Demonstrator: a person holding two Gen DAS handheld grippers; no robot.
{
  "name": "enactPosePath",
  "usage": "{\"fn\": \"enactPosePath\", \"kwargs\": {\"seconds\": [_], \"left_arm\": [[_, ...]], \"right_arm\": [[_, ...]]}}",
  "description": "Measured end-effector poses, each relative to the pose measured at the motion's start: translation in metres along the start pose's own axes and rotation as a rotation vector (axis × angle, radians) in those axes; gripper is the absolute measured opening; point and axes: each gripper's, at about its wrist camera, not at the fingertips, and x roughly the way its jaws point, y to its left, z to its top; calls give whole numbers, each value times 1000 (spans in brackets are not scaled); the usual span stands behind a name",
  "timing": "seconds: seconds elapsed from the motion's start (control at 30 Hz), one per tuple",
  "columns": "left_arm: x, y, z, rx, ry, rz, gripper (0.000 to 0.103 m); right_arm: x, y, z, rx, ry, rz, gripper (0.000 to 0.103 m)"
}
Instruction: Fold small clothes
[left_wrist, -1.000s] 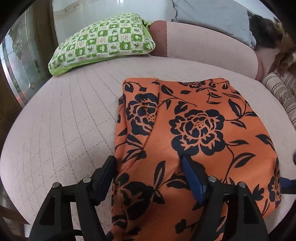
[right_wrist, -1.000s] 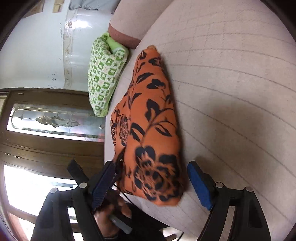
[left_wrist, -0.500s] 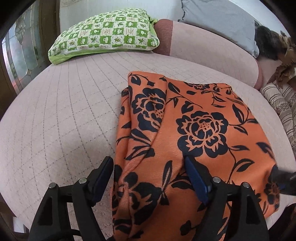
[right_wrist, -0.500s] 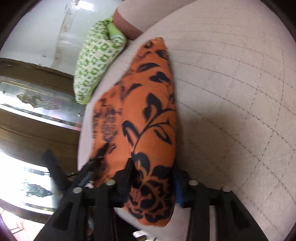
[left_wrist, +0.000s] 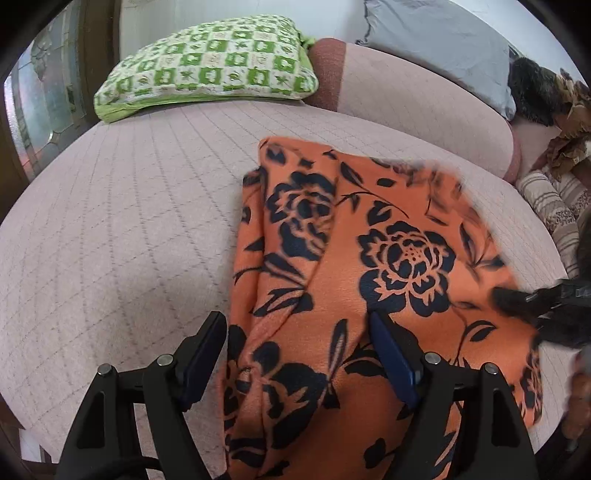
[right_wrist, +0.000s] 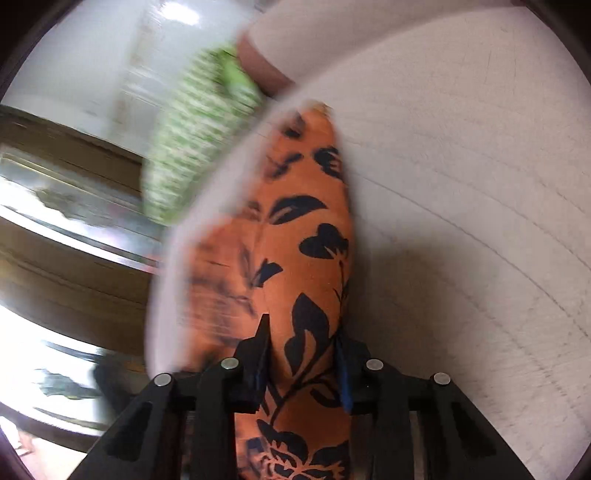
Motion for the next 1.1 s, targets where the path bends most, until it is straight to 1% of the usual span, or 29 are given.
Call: {"fn": "enactPosePath", "kwargs": {"seconds": [0.03, 0.07, 0.1, 0.13, 0.17, 0.2, 0.23, 0.27, 0.33, 0.37, 0.4, 0.43, 0.47, 0.5, 0.53, 0.57, 0.6, 0.63, 0.67, 0.7, 0.73, 0.8, 0.83, 0.9, 0.97, 1.0, 1.03, 1.07, 1.1], "left_arm": [[-1, 1, 1, 2, -5, 3, 81], [-2, 1, 1, 1, -7, 6, 81], [-2, 2, 1, -3, -7, 5, 81], [-1, 3, 1, -7, -6, 1, 81], [-1, 3, 1, -8, -7, 1, 81], [-1, 2, 1, -7, -8, 2, 81], [-1, 1, 1, -7, -7, 3, 81], [-1, 1, 1, -9, -6, 0, 81], [-1, 1, 1, -12, -4, -8, 81], [-1, 1, 0, -12, -3, -9, 81], [-1, 2, 1, -13, -3, -11, 81], [-1, 3, 0, -17, -4, -15, 81], [-1, 4, 0, -21, -4, -16, 81], [-1, 4, 0, -26, -4, -21, 81], [0, 4, 1, -28, -2, -24, 81], [0, 3, 1, -25, 0, -27, 81], [0, 3, 0, -21, 0, -22, 81], [-1, 3, 0, -19, -4, -22, 81], [-1, 4, 0, -21, -4, -26, 81], [-1, 6, -1, -30, -1, -33, 81], [-1, 7, -1, -34, 0, -36, 81], [-2, 8, 0, -38, 1, -36, 81], [-2, 9, 0, -37, 0, -34, 81], [-3, 10, 0, -42, -1, -37, 81], [-3, 14, -1, -70, 2, -59, 81], [-5, 17, 0, -93, 2, -81, 80], [-9, 22, 0, -123, -2, -113, 80], [-15, 27, -1, -149, -19, -142, 80], [-26, 35, 0, -186, -61, -167, 80]], "right_arm": [[7, -15, 0, 67, 18, 42, 34], [3, -20, 2, 96, 11, 103, 39], [-2, -18, 4, 88, 0, 121, 46], [-8, -14, 6, 80, -12, 118, 55], [-11, -10, 9, 74, -21, 118, 72], [-16, -8, 15, 67, -46, 119, 78], [-17, -6, 26, 69, -81, 112, 78], [-12, -5, 33, 75, -86, 110, 78], [12, -10, 53, 119, -37, 131, 78], [29, -14, 61, 148, 15, 142, 61], [38, -13, 63, 146, 48, 149, 36], [36, -6, 59, 106, 42, 123, 35], [27, 6, 54, 32, 4, 79, 33], [19, 23, 50, -48, -40, 32, 32], [15, 26, 45, -73, -61, 6, 32], [19, 22, 44, -80, -56, -27, 32], [33, 12, 47, -59, -20, -60, 37], [42, -1, 47, -4, -3, -30, 38], [39, -4, 47, 21, -21, 3, 44], [35, -2, 46, 13, -33, -2, 56], [28, 4, 43, -5, -52, -42, 61], [12, 16, 38, -53, -100, -128, 62], [5, 22, 37, -67, -126, -141, 61], [-19, 41, 28, -129, -199, -148, 61], [-35, 69, 14, -220, -248, -119, 62], [-39, 76, 8, -247, -251, -106, 65], [-37, 84, -1, -288, -230, -82, 66], [-37, 83, -10, -309, -195, -72, 66], [-19, 81, -18, -322, -115, -69, 66]]}}
